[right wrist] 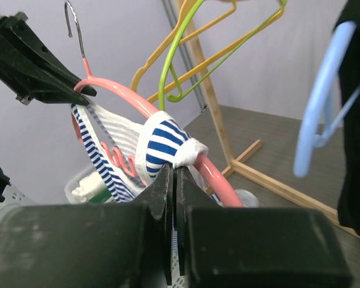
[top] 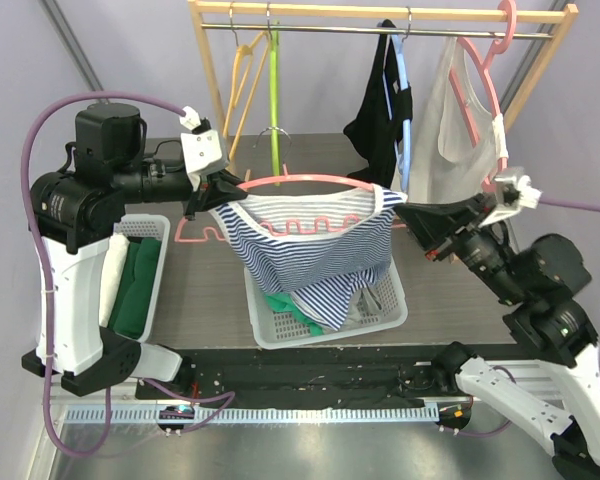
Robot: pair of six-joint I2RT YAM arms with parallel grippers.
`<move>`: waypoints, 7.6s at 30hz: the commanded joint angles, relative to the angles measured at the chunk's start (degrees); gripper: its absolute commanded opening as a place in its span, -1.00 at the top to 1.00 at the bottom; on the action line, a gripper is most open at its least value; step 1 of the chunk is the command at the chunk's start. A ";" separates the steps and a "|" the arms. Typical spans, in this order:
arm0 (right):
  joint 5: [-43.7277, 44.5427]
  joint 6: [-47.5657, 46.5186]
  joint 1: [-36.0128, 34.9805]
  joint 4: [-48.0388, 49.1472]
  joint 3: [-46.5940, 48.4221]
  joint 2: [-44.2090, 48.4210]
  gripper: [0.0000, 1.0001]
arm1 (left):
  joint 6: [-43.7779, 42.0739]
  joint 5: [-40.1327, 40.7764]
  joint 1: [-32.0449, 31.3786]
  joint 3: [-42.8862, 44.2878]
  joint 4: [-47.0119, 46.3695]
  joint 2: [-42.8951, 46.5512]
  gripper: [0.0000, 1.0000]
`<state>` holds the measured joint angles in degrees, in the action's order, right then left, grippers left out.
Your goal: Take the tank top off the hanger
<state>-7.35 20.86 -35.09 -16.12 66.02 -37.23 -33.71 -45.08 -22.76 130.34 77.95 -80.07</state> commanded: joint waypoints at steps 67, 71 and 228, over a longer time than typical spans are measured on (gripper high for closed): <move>-11.80 -24.03 -0.86 -25.54 21.87 -9.08 -0.04 | -15.94 -5.99 -7.91 1.49 6.60 -5.18 1.00; -15.22 -23.33 -0.86 -26.33 21.00 -9.96 0.12 | -16.38 -5.90 -8.00 2.28 6.77 -5.62 1.00; 24.49 -23.76 6.26 -34.50 47.01 -24.29 0.98 | 13.58 50.27 -30.41 -52.47 -41.30 0.01 0.73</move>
<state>12.25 -4.32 -29.12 -55.09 108.33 -62.35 -17.12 -0.25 -52.86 79.05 42.68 -79.42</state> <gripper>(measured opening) 0.211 0.054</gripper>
